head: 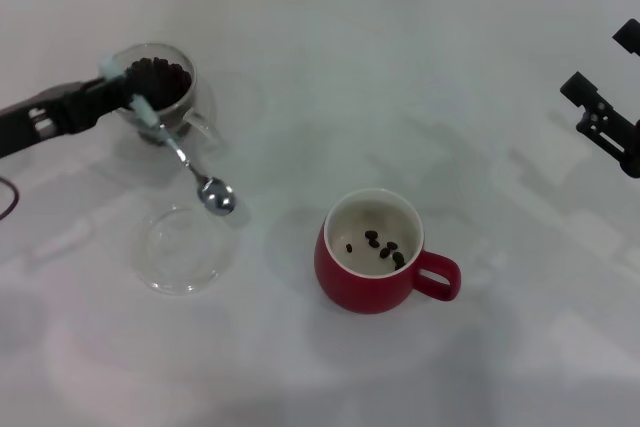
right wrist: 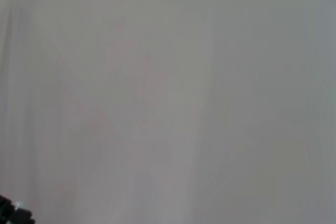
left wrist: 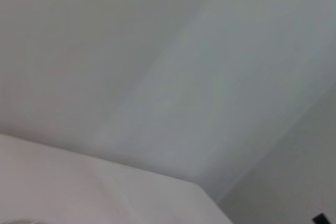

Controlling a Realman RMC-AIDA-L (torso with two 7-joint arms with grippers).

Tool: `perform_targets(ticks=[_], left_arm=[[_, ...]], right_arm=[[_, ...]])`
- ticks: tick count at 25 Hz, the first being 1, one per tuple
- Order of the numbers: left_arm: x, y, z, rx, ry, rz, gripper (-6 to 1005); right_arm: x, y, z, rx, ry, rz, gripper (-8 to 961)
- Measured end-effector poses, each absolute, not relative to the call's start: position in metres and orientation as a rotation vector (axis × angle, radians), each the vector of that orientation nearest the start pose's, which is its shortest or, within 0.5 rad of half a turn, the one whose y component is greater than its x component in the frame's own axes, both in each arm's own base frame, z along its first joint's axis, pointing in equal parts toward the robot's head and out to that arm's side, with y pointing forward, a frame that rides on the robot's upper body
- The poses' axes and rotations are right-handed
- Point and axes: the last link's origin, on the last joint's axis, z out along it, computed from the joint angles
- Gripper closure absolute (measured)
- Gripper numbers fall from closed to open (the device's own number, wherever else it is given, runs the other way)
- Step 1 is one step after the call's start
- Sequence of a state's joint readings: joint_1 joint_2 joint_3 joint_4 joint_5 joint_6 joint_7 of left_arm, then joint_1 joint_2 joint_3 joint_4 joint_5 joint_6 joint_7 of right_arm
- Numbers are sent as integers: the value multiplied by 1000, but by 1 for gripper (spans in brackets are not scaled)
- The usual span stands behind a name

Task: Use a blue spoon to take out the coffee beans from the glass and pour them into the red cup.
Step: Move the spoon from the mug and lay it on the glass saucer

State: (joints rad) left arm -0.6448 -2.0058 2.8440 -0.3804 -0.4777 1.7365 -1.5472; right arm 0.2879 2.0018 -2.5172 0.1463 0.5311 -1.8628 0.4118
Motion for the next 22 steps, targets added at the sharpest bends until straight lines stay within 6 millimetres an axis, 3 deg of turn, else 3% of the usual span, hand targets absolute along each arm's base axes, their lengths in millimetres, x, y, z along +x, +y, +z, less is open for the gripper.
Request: perform_targets(ticks=[10,22], left_arm=[[-321,297,15,-2274,-1380,-1036,876],[-331,292,-4,-2225,-1465,-949,875]], right_arm=[[340,212,26,-1986,238,992,184],[340,213,28,-1972,257,1013,185]])
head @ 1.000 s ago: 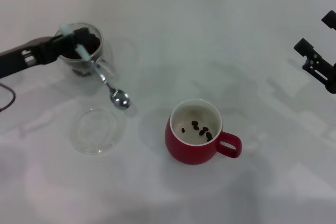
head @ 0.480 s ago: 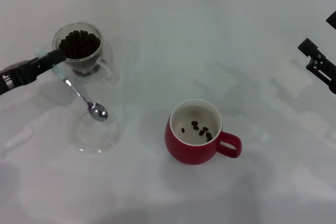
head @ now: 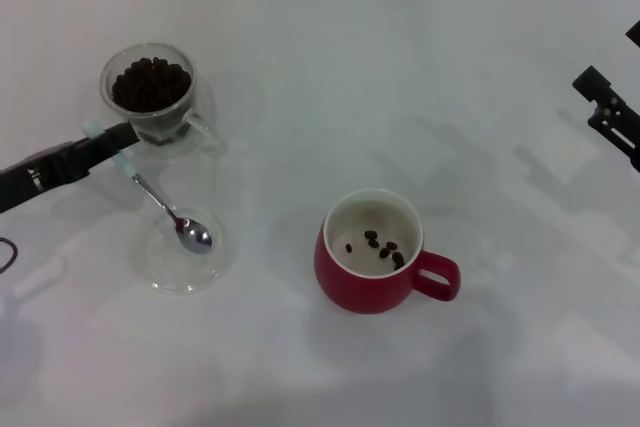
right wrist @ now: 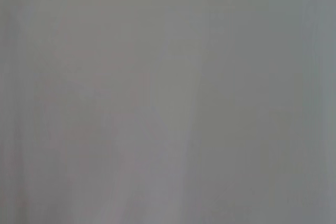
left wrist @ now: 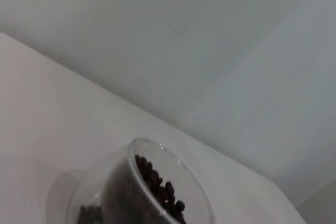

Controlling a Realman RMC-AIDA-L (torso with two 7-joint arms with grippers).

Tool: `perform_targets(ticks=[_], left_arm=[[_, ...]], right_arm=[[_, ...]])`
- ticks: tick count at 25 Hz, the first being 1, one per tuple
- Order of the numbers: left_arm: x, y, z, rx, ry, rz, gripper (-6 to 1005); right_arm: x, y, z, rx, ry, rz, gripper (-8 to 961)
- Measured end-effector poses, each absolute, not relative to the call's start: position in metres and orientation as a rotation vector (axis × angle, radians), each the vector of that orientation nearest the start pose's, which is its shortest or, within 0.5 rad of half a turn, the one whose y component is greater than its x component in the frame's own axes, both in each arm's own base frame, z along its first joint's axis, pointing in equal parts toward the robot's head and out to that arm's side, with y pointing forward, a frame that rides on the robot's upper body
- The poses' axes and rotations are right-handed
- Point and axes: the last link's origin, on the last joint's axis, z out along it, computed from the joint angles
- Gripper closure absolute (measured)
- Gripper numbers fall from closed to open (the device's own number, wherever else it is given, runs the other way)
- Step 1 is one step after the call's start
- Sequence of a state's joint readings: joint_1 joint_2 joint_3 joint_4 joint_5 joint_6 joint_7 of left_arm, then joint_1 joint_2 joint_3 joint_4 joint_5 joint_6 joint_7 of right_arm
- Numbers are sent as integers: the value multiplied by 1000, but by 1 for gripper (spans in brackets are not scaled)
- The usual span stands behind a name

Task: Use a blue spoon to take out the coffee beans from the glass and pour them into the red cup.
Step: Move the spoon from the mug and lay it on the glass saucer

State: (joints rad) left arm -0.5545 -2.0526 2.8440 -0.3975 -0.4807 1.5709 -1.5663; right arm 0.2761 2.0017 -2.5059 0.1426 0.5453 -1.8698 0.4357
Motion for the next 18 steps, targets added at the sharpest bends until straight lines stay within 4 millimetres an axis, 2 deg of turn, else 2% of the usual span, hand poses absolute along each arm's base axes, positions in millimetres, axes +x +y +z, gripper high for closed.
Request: perform_targets(ticks=[18], left_arm=[[-338,274,-29,-2161,-1587,-953,865]], right_arm=[[339,215,28,-1972,252,1018,184]])
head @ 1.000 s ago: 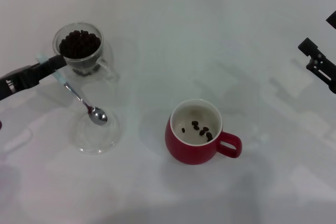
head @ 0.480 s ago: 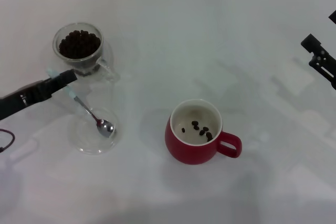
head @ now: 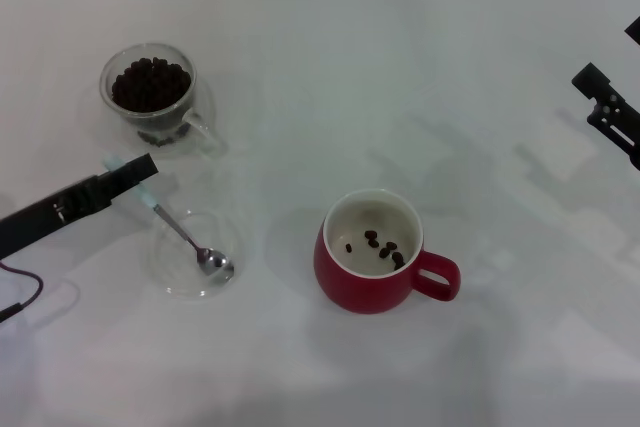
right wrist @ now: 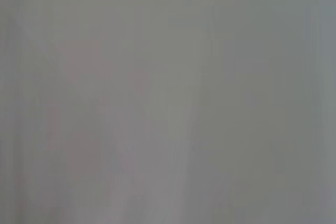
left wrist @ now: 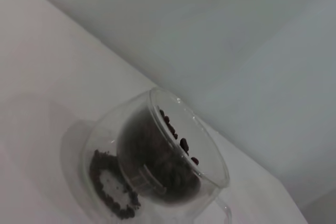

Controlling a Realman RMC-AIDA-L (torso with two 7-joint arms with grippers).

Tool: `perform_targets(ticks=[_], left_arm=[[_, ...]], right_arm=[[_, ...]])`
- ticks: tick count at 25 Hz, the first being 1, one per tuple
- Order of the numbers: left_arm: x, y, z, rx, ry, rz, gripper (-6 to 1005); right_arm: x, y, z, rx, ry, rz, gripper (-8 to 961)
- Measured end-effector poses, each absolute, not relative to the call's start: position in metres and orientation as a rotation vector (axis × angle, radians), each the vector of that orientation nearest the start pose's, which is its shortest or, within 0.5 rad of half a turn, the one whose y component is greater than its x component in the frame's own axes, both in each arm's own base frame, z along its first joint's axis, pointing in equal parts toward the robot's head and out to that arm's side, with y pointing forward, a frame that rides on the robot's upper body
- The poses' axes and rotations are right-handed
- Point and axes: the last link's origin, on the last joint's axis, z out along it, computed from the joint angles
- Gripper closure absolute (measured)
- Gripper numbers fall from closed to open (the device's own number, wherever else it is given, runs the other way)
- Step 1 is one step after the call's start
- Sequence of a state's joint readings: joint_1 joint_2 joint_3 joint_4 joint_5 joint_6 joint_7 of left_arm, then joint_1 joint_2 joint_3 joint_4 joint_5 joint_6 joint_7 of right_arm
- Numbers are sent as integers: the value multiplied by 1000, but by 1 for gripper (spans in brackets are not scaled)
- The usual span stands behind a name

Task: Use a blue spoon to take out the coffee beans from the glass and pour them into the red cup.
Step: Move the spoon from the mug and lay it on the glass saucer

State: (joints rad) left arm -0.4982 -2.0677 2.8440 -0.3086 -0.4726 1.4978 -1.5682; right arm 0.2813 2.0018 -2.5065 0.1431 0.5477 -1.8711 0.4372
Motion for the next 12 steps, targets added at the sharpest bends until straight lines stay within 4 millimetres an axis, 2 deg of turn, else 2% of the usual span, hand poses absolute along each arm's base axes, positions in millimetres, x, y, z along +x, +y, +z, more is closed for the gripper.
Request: perform_targets(ticks=[4,6,12], left_arm=[[-340,272,-30,-2156,-1597,-947,860],[-342,270,-31,-2150,-1605,-938,794],[-345,270,-28,-2135,-1598,-932,686]], right_arm=[[338,216,28,-1973,251,1019,184],[338,216,28,-1974,251,1018,184],[340,215,27,-1976,259,1011,185]])
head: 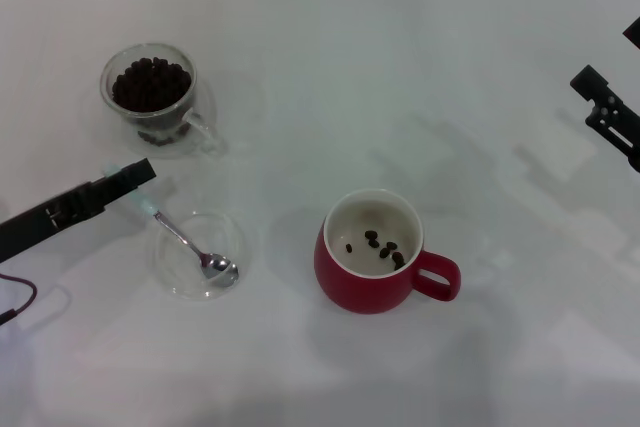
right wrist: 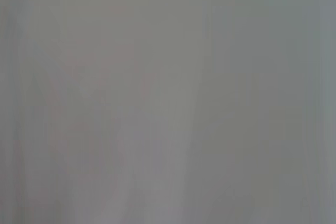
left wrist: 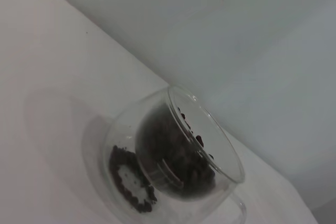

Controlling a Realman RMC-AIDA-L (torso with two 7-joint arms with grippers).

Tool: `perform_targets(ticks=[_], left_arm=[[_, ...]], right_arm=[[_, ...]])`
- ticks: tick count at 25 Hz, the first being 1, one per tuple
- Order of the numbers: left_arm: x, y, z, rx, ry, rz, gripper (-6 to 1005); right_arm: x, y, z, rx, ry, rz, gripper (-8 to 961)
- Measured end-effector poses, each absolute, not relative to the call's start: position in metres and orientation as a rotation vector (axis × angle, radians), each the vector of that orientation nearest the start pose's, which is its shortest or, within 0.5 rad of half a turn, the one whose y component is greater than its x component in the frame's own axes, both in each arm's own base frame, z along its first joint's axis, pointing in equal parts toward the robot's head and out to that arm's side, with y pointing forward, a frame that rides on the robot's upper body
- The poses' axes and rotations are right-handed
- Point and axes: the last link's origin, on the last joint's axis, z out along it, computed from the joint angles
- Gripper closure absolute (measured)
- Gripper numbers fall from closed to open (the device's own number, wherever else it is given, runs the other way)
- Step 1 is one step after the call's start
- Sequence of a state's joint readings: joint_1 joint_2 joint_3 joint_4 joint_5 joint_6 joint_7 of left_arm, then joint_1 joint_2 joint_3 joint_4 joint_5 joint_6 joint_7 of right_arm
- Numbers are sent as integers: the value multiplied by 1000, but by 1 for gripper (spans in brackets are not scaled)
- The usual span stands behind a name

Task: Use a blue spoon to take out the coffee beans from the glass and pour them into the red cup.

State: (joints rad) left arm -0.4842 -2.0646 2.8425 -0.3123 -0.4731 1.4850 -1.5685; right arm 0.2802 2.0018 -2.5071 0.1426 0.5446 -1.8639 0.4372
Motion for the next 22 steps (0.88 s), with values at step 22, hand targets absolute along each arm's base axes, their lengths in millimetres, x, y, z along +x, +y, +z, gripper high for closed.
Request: perform_targets(ticks=[22], left_arm=[[-362,277,15,-2104,-1253,-900,347]], right_arm=[[337,210,30,-1968,229,1041,184]])
